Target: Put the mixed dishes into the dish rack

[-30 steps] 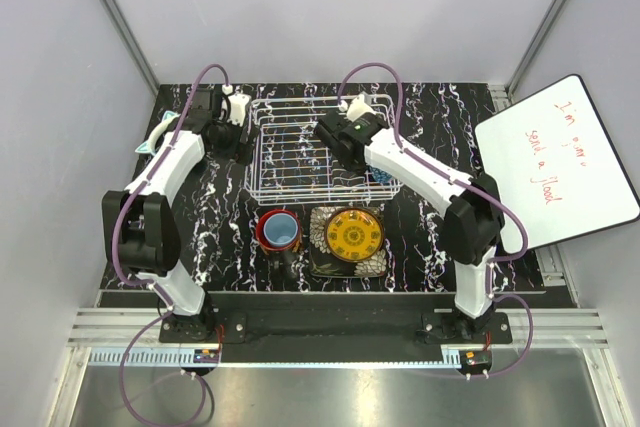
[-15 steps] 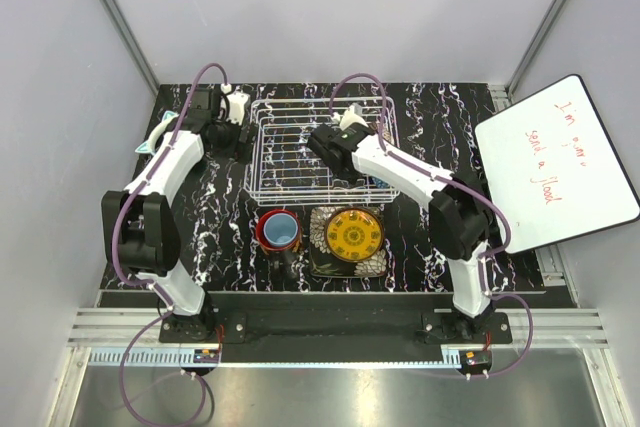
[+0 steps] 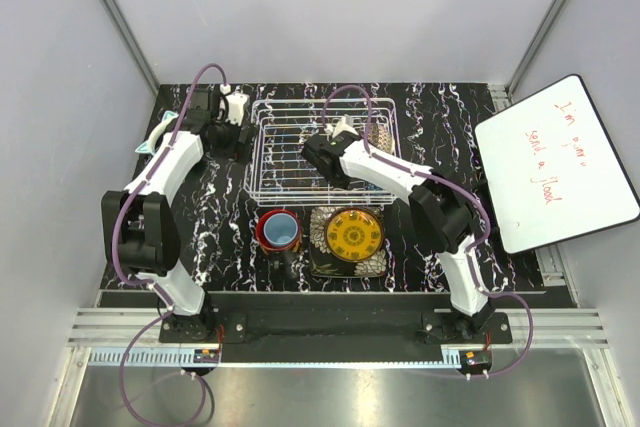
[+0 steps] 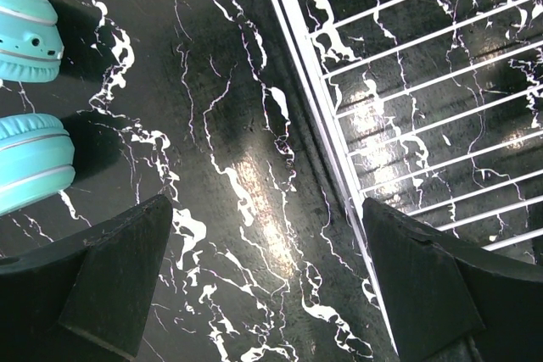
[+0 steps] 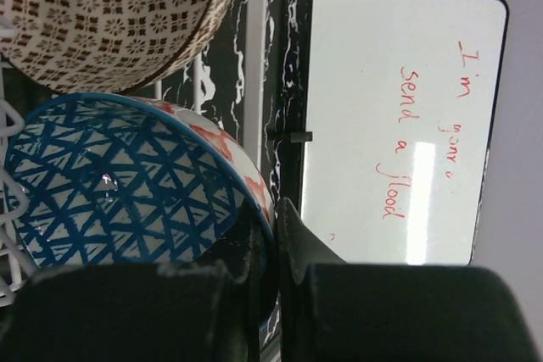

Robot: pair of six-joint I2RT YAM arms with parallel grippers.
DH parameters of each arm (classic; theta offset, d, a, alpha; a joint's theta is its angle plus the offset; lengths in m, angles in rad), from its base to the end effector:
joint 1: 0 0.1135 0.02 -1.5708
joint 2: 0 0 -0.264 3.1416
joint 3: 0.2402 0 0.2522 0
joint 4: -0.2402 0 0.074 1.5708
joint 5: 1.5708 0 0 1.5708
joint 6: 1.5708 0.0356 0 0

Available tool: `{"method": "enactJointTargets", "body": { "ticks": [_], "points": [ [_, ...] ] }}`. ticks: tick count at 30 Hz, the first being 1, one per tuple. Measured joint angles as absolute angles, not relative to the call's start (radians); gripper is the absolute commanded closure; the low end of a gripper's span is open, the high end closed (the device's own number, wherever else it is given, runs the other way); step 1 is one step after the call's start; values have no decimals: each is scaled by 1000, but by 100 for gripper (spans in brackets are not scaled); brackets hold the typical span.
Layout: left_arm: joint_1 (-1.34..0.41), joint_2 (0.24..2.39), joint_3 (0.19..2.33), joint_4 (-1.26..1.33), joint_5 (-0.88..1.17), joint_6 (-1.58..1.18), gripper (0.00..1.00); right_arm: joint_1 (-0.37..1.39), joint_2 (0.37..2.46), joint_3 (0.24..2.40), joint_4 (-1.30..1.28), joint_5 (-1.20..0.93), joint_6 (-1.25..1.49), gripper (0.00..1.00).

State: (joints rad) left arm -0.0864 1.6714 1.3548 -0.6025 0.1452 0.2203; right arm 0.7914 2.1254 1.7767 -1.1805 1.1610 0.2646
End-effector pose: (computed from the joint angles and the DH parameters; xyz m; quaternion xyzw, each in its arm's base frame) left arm 0.3624 -0.0366 0.2701 0.1673 0.9302 -0.0472 0.3232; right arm 0.3138 0.2711 0.2225 -0.2066 0.8101 -0.4649 0.2913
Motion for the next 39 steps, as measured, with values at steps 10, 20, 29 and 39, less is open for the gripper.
{"method": "enactJointTargets", "body": {
  "ticks": [10, 20, 29, 39],
  "points": [
    [-85, 1671, 1339, -596, 146, 221, 1, 794, 2165, 1757, -1174, 1099, 270, 55],
    [-85, 1671, 1339, -588, 146, 221, 1, 795, 2143, 1711, -1182, 1070, 289, 22],
    [-85, 1671, 1352, -593, 146, 233, 1, 797, 1800, 1691, -1140, 911, 300, 19],
    [-91, 1652, 1380, -642, 162, 311, 2, 799, 1124, 1155, -859, 455, 373, 35]
  ]
}}
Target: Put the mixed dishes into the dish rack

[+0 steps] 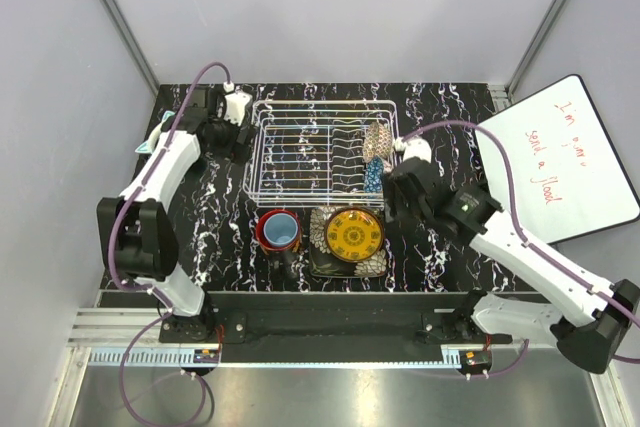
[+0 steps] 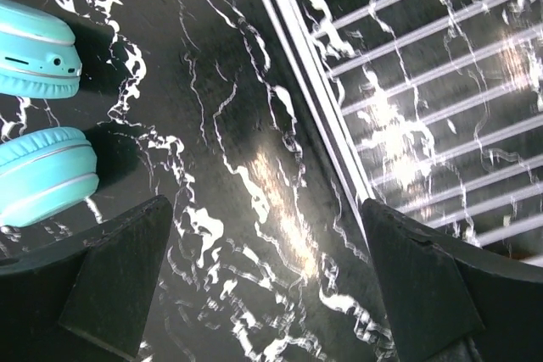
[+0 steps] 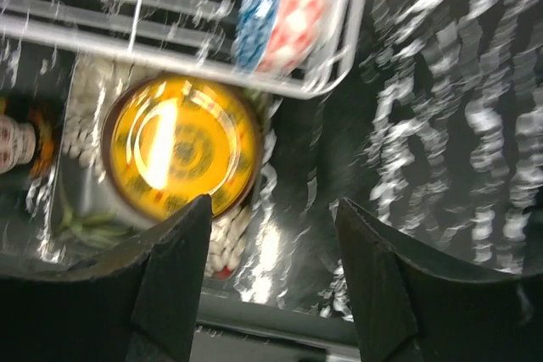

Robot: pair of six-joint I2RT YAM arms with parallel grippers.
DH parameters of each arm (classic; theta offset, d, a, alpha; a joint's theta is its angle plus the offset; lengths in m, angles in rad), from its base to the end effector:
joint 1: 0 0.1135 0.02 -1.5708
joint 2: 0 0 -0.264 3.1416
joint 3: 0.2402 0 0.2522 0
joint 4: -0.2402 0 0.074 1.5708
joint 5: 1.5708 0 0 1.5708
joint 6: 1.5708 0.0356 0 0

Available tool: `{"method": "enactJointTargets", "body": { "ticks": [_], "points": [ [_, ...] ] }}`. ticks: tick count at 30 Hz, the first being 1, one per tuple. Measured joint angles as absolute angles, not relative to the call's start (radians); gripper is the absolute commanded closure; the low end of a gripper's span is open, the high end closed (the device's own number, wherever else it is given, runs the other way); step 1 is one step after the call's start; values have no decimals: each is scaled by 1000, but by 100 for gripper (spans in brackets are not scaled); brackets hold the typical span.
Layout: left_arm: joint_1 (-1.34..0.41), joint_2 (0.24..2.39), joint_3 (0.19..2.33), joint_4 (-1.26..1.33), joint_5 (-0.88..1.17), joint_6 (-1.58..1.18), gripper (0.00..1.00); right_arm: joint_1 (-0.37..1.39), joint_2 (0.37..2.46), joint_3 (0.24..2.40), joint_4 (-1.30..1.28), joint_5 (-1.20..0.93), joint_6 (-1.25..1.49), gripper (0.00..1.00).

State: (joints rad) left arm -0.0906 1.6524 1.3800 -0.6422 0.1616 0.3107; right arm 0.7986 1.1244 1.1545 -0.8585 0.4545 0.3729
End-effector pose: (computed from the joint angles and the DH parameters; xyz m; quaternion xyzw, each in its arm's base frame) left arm 0.3582 -0.0383 0.2820 0.2136 0.9195 -0.0407 0.3276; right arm 0.1652 0.1472 0.3409 -0.1119 0.9047 0.0204 0.4106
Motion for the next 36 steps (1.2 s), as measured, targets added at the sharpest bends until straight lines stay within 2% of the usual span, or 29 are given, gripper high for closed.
{"method": "enactJointTargets", "body": {
  "ticks": [5, 11, 19, 26, 36],
  "points": [
    [-167, 1563, 1421, -758, 191, 404, 2, 799, 1072, 937, -762, 281, 418, 39],
    [-410, 1505, 1528, -830, 212, 476, 2, 799, 1071, 842, -683, 170, 427, 43],
    [-710, 1528, 1369, -850, 185, 507, 3, 798, 1123, 780, -533, 127, 443, 44],
    [-751, 1624, 1343, -834, 166, 506, 3, 776, 1195, 690, -400, 132, 486, 44],
    [-791, 1628, 1256, -684, 148, 477, 4, 746, 1269, 627, -252, 136, 531, 46]
  ]
}}
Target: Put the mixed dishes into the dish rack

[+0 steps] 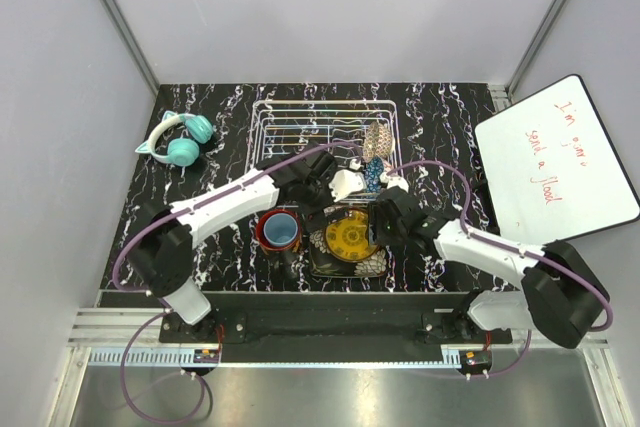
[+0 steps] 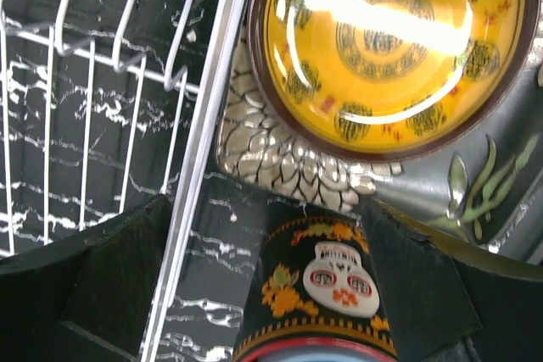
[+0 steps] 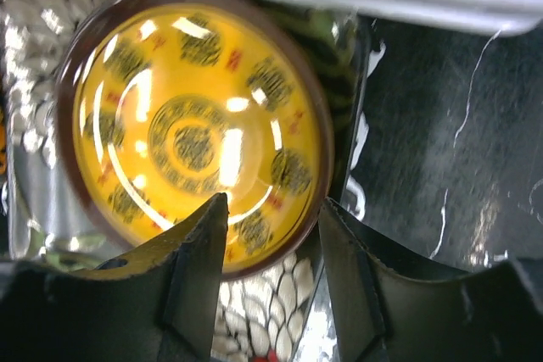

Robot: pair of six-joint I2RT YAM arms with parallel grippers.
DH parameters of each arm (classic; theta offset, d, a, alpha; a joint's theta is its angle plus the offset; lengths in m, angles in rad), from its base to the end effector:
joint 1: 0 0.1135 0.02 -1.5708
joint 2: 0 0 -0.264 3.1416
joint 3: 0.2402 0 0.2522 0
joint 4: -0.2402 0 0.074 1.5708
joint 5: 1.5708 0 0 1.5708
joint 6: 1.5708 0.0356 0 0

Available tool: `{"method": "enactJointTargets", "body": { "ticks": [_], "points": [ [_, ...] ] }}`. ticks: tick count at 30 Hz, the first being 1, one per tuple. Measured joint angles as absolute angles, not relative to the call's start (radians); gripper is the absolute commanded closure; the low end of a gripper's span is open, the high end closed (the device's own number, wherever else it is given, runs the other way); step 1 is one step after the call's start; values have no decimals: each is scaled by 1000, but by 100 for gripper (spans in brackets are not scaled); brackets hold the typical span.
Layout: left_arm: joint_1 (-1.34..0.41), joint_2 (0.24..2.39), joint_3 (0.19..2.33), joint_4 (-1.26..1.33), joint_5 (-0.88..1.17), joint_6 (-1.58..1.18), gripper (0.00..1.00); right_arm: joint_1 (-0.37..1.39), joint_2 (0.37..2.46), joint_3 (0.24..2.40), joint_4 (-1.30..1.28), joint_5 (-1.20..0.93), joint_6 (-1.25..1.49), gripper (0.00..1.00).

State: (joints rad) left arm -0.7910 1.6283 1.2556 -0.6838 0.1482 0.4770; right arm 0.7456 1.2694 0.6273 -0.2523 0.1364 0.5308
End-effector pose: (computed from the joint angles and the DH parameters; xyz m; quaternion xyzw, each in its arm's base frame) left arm 0.2345 -0.2447 0.2487 0.5865 0.7659 -0.1104 0.2393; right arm 0.1812 0.1607 0.1817 -0.0784 0.9382 0.1456 0.3042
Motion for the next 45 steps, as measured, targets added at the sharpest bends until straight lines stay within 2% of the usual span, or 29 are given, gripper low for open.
{"method": "enactJointTargets", "body": {
  "ticks": [5, 17, 32, 45],
  "points": [
    [-805, 1649, 1214, -599, 135, 482, 4, 710, 1306, 627, -197, 128, 537, 46],
    [-806, 1705, 1124, -480, 99, 554, 4, 659, 1250, 595, -183, 107, 552, 47],
    [-814, 1750, 1105, -428, 73, 567, 4, 633, 1304, 595, -176, 51, 548, 52],
    [-830, 1776, 1142, -457, 56, 562, 4, 619, 1328, 594, -167, 33, 548, 53]
  ]
}}
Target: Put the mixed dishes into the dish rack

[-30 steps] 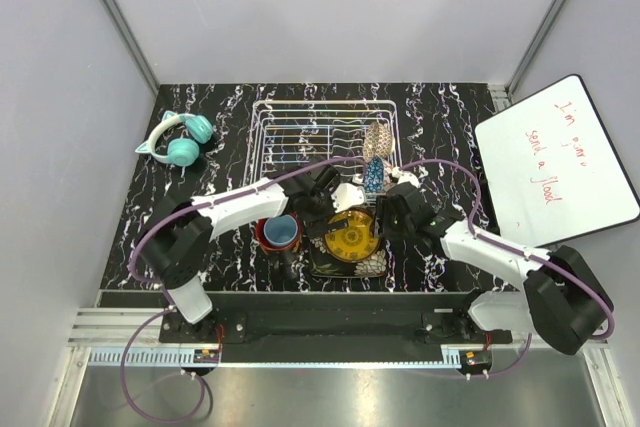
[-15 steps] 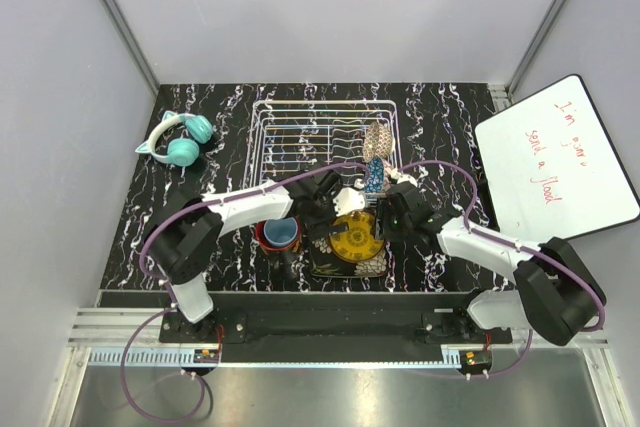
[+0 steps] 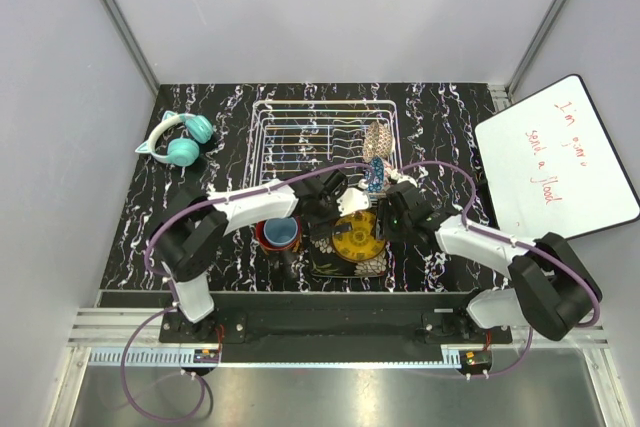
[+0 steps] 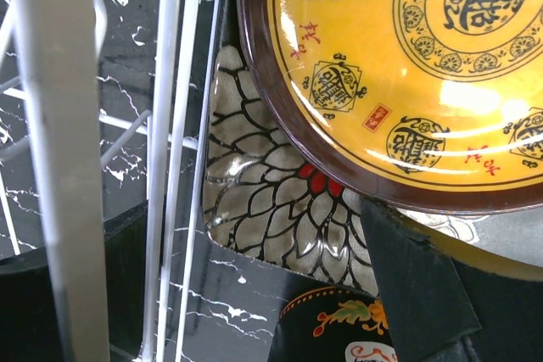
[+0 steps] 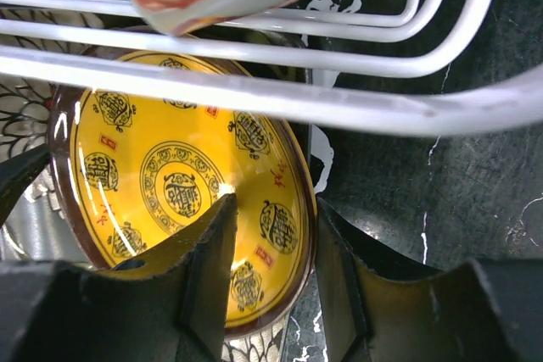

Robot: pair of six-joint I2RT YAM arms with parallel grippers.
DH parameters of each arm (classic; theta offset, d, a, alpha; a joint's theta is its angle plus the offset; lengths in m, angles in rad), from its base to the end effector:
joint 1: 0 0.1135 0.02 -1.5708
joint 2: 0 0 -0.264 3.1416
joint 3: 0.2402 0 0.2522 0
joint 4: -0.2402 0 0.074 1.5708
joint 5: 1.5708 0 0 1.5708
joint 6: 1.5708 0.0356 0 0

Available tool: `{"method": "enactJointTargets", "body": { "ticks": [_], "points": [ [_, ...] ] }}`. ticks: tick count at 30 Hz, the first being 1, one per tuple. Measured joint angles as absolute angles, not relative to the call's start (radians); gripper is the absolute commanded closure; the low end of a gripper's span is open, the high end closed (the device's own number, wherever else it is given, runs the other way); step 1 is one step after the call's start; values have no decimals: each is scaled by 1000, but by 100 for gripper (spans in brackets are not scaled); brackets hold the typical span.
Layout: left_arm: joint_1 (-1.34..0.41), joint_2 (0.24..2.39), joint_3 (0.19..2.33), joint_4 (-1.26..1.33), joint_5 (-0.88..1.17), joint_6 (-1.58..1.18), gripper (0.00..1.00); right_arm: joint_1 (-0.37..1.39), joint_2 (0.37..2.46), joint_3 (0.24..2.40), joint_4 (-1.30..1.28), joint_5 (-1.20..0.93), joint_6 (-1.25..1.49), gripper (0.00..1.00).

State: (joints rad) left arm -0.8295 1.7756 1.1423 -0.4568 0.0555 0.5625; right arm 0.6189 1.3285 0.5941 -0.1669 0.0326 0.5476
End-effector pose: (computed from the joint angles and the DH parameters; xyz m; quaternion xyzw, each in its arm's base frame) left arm 0.2398 -0.2649 0.1782 0.6276 0.7408 -0.0584 0.2322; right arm 0.2016 0.1422 0.1642 -0.0283 0.9440 0.1681 0.2827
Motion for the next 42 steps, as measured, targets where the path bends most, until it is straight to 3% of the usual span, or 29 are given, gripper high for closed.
{"method": "enactJointTargets", "body": {
  "ticks": [15, 29, 32, 36, 42],
  "points": [
    [-867, 1836, 1220, -501, 43, 556, 3, 596, 1312, 596, -185, 52, 547, 57],
    [-928, 1898, 1300, -500, 52, 541, 2, 576, 1118, 595, -297, 61, 510, 61],
    [-928, 1898, 1299, -500, 49, 542, 2, 571, 1119, 595, -297, 41, 496, 71],
    [-928, 1895, 1296, -507, 35, 543, 2, 553, 1153, 614, -269, -9, 463, 100],
    [-921, 1882, 1282, -521, 18, 545, 2, 510, 1233, 643, -235, -126, 440, 100]
  ]
}}
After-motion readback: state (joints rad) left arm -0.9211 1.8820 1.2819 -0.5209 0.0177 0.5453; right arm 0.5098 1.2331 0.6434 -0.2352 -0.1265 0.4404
